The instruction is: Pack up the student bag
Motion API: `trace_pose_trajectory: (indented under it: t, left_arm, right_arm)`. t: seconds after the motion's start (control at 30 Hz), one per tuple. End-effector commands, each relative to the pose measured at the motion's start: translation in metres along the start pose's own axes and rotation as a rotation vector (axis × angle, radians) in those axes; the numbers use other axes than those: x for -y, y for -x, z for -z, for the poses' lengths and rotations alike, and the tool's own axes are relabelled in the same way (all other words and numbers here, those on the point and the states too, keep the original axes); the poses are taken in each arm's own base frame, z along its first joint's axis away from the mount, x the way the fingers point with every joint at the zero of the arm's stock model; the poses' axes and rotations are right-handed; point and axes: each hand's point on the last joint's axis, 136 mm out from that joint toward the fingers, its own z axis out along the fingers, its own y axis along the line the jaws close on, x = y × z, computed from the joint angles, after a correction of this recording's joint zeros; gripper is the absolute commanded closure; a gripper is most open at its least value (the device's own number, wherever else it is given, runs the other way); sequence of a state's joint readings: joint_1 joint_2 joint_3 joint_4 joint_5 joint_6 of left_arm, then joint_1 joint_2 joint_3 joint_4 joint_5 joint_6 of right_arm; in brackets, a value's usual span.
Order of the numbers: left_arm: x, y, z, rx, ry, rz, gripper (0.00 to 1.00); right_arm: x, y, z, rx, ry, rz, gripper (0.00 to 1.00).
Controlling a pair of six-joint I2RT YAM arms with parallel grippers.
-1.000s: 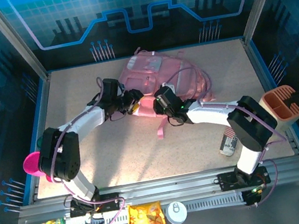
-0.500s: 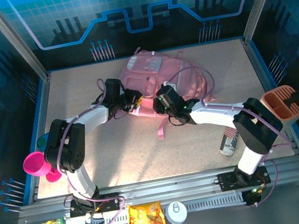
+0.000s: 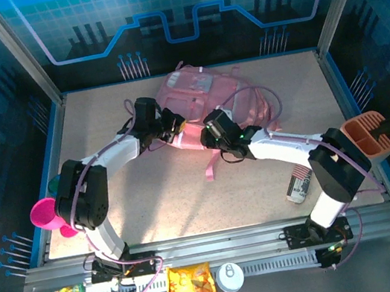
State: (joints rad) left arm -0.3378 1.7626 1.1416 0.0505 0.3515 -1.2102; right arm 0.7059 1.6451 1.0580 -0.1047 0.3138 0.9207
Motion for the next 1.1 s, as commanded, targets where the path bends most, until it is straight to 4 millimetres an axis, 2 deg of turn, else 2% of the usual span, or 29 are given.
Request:
trace_pose_trajectory:
  t: [0.0, 0.2, 0.33, 0.4, 0.57, 0.73, 0.9, 1.07]
  left_arm:
    - [0.047, -0.010, 0.020, -0.010, -0.108, -0.047, 1.00]
    - [0.049, -0.013, 0.020, -0.021, -0.113, -0.045, 1.00]
    - [0.049, -0.014, 0.020, -0.027, -0.114, -0.043, 1.00]
    - [0.048, -0.014, 0.020, -0.029, -0.113, -0.043, 1.00]
    - [0.048, -0.015, 0.020, -0.030, -0.111, -0.041, 1.00]
    - [0.045, -0.011, 0.020, -0.019, -0.098, -0.047, 1.00]
    - [0.037, 0.002, 0.021, 0.008, -0.077, -0.049, 1.00]
    - [0.028, 0.015, 0.024, 0.031, -0.055, -0.053, 1.00]
  right_arm:
    - [0.003, 0.013, -0.007, 0.028, -0.049, -0.005, 0.66]
    - [0.007, 0.026, -0.017, 0.062, -0.126, 0.017, 0.68]
    - [0.015, 0.024, -0.022, 0.061, -0.168, 0.009, 0.69]
    - [0.012, 0.023, -0.026, 0.056, -0.155, 0.012, 0.70]
    - [0.013, 0.026, -0.030, 0.053, -0.192, 0.021, 0.78]
    - [0.019, 0.026, -0.024, 0.035, -0.230, 0.037, 0.92]
    - [0.043, 0.016, -0.003, -0.003, -0.291, 0.076, 0.97]
    - [0.089, -0.001, 0.017, -0.047, -0.401, 0.101, 0.98]
